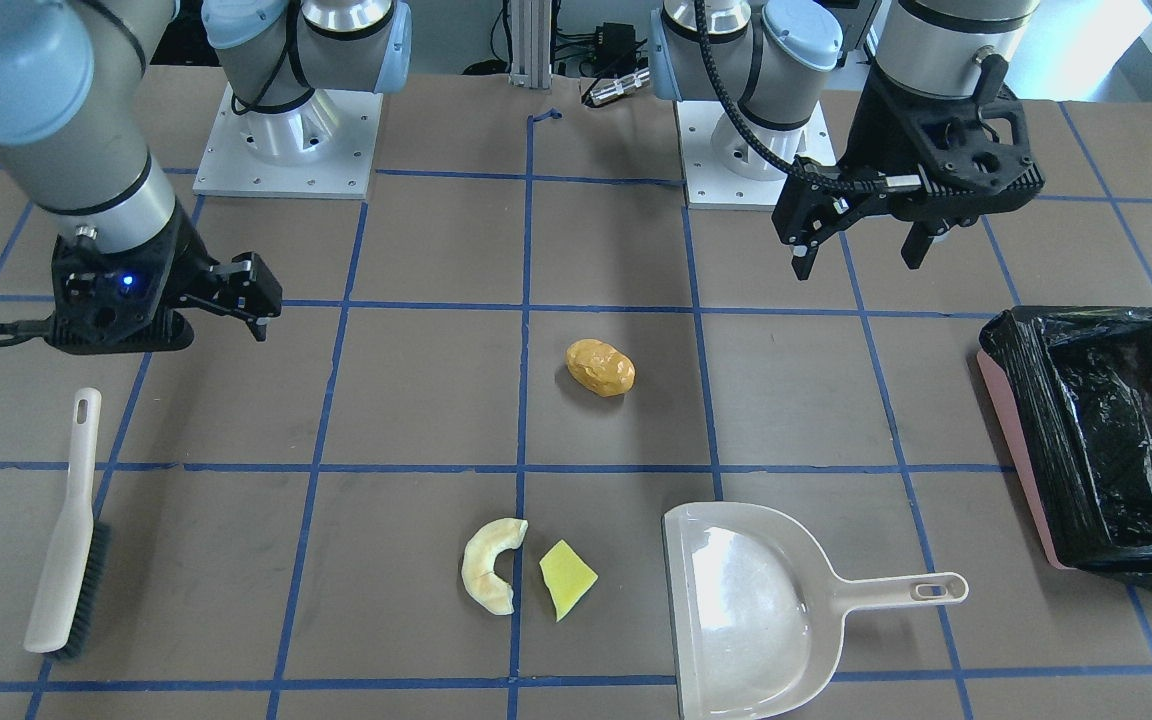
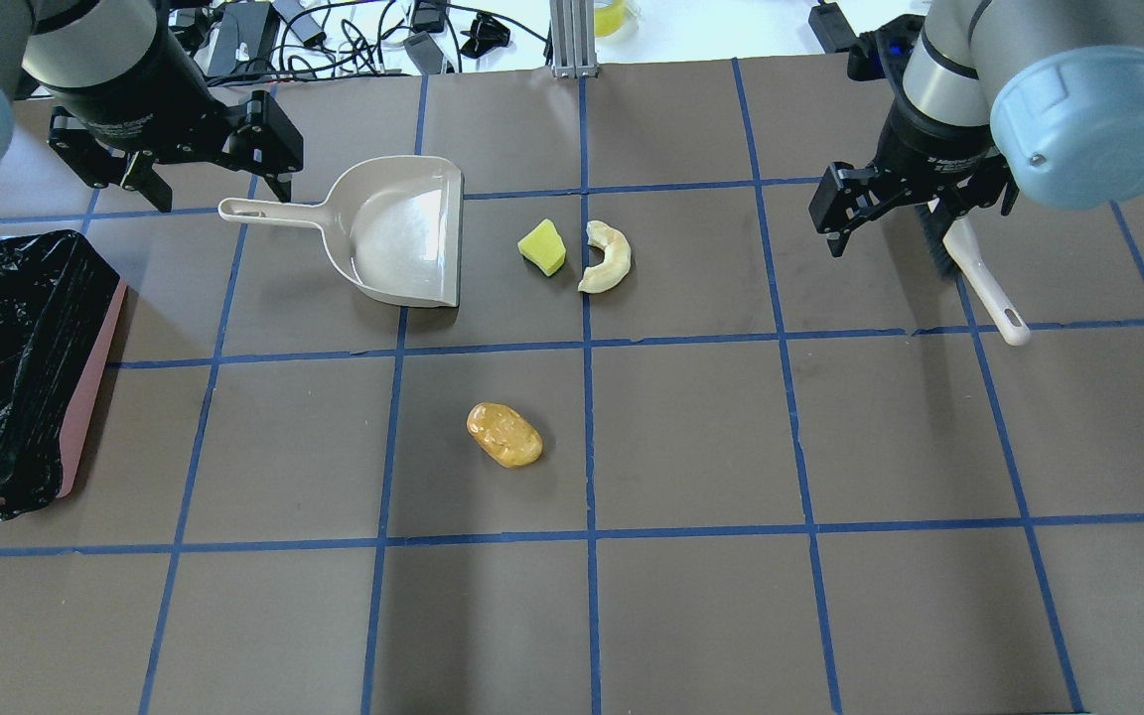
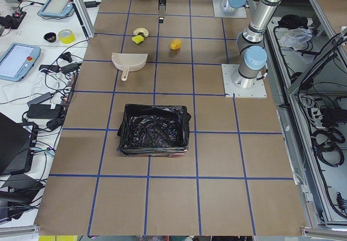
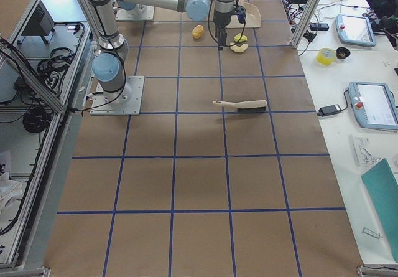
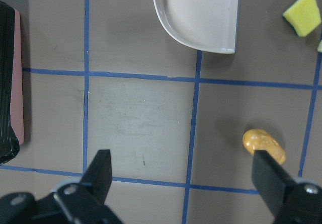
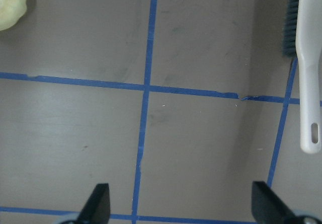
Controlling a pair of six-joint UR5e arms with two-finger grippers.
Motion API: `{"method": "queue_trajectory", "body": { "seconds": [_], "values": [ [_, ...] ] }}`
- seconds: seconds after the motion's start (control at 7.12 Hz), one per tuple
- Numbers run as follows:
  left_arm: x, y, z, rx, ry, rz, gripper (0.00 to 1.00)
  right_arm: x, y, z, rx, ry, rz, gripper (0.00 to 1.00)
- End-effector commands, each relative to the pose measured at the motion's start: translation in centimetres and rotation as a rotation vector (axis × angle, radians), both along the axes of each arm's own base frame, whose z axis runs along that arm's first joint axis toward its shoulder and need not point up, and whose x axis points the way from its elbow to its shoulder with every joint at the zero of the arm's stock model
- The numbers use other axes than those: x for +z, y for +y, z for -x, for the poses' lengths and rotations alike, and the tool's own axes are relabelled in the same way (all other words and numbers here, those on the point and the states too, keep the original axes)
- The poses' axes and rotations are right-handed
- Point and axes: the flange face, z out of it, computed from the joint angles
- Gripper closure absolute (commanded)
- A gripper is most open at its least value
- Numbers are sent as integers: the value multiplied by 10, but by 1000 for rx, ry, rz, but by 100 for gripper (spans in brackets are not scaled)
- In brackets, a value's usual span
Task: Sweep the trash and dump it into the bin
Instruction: 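Grasp the white dustpan with the left gripper while the right grasps the brush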
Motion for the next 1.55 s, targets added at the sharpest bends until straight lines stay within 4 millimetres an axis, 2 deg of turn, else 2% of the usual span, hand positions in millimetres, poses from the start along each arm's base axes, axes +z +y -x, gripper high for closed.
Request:
{"method": "queue_trajectory", "body": {
  "seconds": [0.0, 0.14, 0.28, 0.42, 0.7, 0.84, 0.98, 1.12, 1.26, 1.41],
  "values": [
    [-8, -1, -3, 423, 42, 48, 0, -52, -32, 94, 22, 0, -58, 0],
    [-5, -3, -8, 698, 59, 127, 0, -77, -49, 134, 78, 34, -39, 0],
    [-14, -8, -16, 982, 18, 192, 0, -105, -59, 160, 91, 59, -45, 0],
    [-31, -17, -19, 1015, -9, 188, 0, -121, -61, 168, 86, 51, -67, 0],
    [-73, -66, -21, 1089, 18, 221, 0, -147, -57, 167, 68, 31, -120, 0],
    [-96, -92, -21, 1145, 50, 264, 3, -166, -44, 163, 62, 19, -157, 0],
    [-114, -117, -24, 1195, 48, 259, 3, -174, -36, 165, 44, 43, -184, 0],
    [-137, -144, -46, 1241, 38, 231, 3, -174, -35, 166, 21, 61, -190, 1],
    [-165, -163, -78, 1288, 19, 201, 3, -171, -35, 166, 10, 66, -182, 18],
    [-181, -178, -99, 1318, 18, 181, 2, -170, -35, 167, 6, 66, -183, 31]
  ]
}}
